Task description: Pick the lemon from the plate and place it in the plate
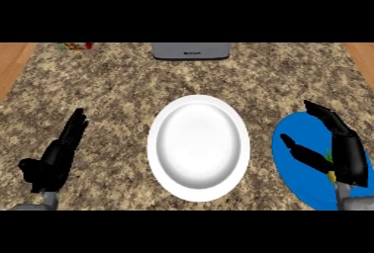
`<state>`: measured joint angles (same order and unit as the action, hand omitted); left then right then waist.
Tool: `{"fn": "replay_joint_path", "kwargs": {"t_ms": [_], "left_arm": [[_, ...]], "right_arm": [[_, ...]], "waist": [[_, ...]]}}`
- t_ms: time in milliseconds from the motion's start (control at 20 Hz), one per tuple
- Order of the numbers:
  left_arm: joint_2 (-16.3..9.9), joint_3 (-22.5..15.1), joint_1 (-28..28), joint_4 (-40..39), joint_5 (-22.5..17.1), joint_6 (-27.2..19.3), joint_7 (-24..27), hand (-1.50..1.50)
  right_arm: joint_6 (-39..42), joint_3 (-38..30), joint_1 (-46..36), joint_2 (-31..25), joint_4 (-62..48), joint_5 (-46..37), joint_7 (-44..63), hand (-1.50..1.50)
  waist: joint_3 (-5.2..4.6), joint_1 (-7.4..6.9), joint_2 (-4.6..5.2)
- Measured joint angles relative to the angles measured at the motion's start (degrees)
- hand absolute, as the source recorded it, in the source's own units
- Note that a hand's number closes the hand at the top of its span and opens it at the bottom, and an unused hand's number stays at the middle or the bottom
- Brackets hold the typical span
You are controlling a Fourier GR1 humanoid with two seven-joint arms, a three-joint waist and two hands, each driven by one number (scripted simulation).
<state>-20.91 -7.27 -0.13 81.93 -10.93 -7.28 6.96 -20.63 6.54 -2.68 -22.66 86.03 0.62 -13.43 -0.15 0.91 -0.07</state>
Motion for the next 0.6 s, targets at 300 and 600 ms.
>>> {"fn": "replay_joint_path", "kwargs": {"t_ms": [300, 600], "left_arm": [[0.6, 1.4, -1.0, -3.7, 0.3, 1.9, 1.9, 0.0], [0.8, 2.2, -2.3, -4.0, 0.7, 2.7, 0.6, 0.0]], "right_arm": [[-6.4, -0.1, 11.8, 1.8, 6.5, -5.5, -7.7, -1.5], [-9.9, -2.1, 20.9, -1.6, 15.5, -11.8, -2.1, -1.5]], "waist": [[0.11, -0.07, -0.02], [0.08, -0.14, -0.05]]}}
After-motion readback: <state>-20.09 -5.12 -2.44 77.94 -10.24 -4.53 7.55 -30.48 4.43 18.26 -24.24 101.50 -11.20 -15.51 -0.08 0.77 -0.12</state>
